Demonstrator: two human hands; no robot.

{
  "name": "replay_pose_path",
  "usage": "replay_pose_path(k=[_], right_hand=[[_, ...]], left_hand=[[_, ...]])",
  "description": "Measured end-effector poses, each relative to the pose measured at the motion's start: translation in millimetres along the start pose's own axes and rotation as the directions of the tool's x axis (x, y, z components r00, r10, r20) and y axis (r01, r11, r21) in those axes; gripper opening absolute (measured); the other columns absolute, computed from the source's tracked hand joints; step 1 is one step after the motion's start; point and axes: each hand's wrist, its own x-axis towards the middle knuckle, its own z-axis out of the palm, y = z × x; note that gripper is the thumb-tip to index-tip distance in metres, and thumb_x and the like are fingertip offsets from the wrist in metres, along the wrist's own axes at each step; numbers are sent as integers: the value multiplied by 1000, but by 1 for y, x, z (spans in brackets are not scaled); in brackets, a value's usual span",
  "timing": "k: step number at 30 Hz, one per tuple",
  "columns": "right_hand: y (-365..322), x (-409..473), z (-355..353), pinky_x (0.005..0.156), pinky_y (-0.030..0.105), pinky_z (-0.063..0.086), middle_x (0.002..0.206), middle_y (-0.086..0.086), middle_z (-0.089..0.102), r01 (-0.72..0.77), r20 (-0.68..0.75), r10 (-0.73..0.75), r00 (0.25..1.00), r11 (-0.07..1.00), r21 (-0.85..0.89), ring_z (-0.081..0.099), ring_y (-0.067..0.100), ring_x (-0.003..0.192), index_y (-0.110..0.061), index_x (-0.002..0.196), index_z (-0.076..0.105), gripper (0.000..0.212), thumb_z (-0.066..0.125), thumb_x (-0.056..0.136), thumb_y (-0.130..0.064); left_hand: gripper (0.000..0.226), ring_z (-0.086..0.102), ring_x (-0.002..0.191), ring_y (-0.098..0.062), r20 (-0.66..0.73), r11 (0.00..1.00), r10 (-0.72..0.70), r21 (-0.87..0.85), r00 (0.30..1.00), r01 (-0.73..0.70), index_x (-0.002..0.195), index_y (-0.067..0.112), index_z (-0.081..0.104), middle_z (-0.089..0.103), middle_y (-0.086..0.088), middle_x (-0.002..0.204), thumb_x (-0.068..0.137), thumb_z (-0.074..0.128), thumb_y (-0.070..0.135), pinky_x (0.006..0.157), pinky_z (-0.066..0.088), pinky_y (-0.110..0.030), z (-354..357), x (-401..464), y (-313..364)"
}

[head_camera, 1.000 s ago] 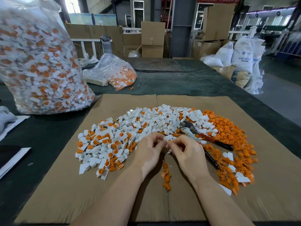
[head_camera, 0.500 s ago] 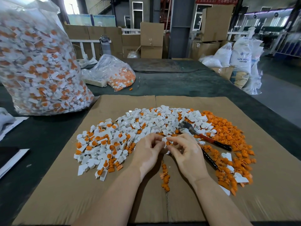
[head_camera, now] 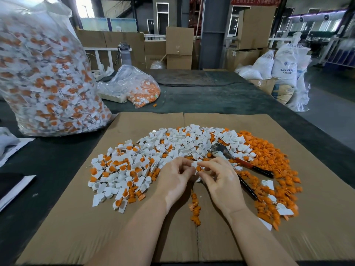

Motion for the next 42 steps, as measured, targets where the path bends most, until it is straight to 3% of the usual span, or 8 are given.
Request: replay_pose_path(k=[12,16,21,25,28,33,36,42], right_hand=[[2,2,-4,91,40,43,98,2,66,-68,-104,50,993,983,-172,57,19,98,-13,108,69,27,70,82,-18],[11,17,-24,100,42,30,126,3,54,-392,-126,385,914,762,-516,44,21,120,-17,125,54,39,50,92,-38],[22,36,-41,108,54,17,140,6,38,-454,116,715,689,551,-700,31,28,128,-19,124,47,43,51,86,-40],[24,40,-40,107,55,20,133,7,43,-405,102,680,726,543,-736,32,29,124,-19,114,54,39,54,84,-44],[23,42,-42,99,45,33,128,9,47,-371,75,623,778,554,-745,39,28,118,-15,117,51,49,53,85,-52],[5,48,-47,70,33,45,95,5,57,-343,195,539,819,733,-587,55,23,89,-14,101,48,35,46,91,-47],[-10,51,-53,58,29,37,69,5,55,-436,408,521,750,853,-286,52,18,62,-10,81,54,30,46,91,-37],[-32,50,-63,50,21,45,48,0,51,-670,647,518,559,742,-16,56,17,53,-9,66,50,28,46,91,-21]], left_hand=[[6,63,65,-1,-19,998,-59,-16,998,59,84,23,59,67,7,72,88,64,24,59,46,-10,3,4,1],[7,65,74,-15,-29,993,-109,-40,994,108,84,19,61,70,-2,77,88,65,24,72,49,-29,4,8,4],[11,67,82,-18,-41,983,-156,-103,987,151,93,9,64,72,-3,81,86,66,18,81,52,-34,5,13,9],[11,68,81,-15,-52,973,-189,-146,981,180,94,9,64,72,-1,80,88,65,18,80,53,-31,5,14,12],[6,64,66,-2,-74,968,-208,-162,975,194,88,14,63,69,5,72,89,64,20,61,49,-13,5,16,13],[15,56,45,-7,-17,844,-329,-454,944,286,95,-1,63,65,-7,66,89,64,13,40,42,-16,1,19,21],[18,53,43,-7,4,790,-357,-533,934,303,97,-4,62,63,-8,68,89,64,12,38,39,-16,-2,22,24],[6,51,39,-2,-34,777,-394,-546,919,313,87,3,61,62,-4,62,89,63,8,37,37,-14,-6,28,25]])
